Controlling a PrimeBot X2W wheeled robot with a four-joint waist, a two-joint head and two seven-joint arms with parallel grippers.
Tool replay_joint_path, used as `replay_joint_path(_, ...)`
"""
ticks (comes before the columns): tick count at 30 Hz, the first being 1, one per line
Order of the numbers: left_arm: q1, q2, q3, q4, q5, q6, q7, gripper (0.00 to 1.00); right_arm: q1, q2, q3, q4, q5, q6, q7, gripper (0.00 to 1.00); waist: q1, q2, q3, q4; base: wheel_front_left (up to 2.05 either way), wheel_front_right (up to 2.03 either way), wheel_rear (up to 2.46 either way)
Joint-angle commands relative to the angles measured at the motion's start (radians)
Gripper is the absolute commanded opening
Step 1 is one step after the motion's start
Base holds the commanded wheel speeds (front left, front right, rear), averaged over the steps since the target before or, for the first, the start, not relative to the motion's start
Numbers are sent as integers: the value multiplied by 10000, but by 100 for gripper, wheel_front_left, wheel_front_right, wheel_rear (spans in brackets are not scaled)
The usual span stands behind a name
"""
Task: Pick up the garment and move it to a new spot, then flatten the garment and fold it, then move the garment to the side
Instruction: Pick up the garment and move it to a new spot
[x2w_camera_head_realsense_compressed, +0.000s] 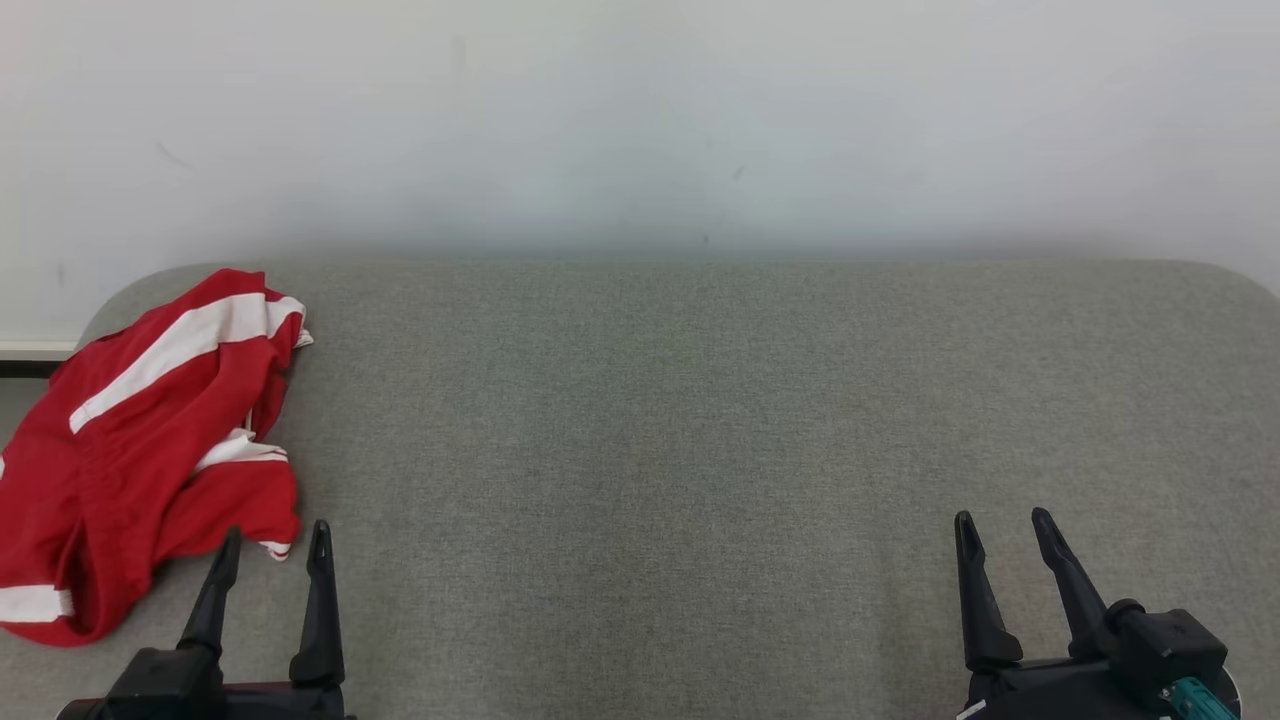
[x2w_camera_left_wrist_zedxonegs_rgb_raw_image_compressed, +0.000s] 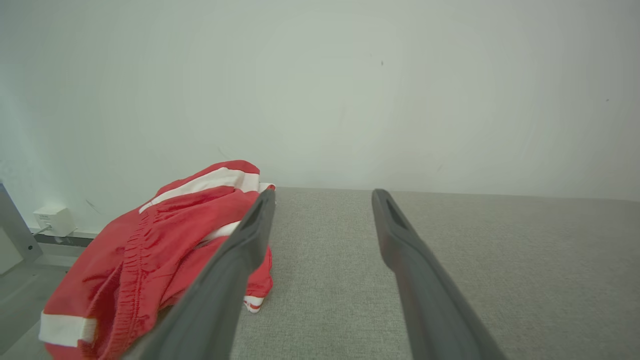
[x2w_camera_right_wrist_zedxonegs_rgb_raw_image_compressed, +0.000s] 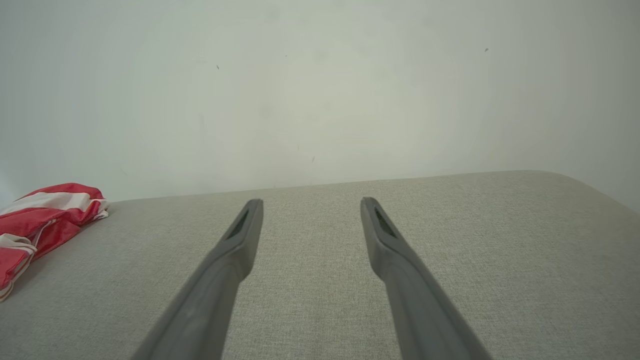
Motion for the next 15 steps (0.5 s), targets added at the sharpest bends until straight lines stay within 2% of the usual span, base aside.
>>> replay_joint_path(1, 49, 4, -8, -16, -121, 30, 30, 100, 109, -26, -37, 4, 46, 32, 33, 100, 0, -1, 4, 41, 0, 0, 0)
replay_joint_path(9, -48, 102, 72, 297, -195, 178, -1, 100, 169, -26, 54, 121, 96, 33, -48, 100, 0, -1, -4, 567, 0, 0, 0)
replay_joint_path(15, -67, 164, 88, 579, -168, 341, -60, 100, 157, -25, 130, 347, 201, 33, -114, 100, 0, -1, 7, 1583, 0, 0, 0)
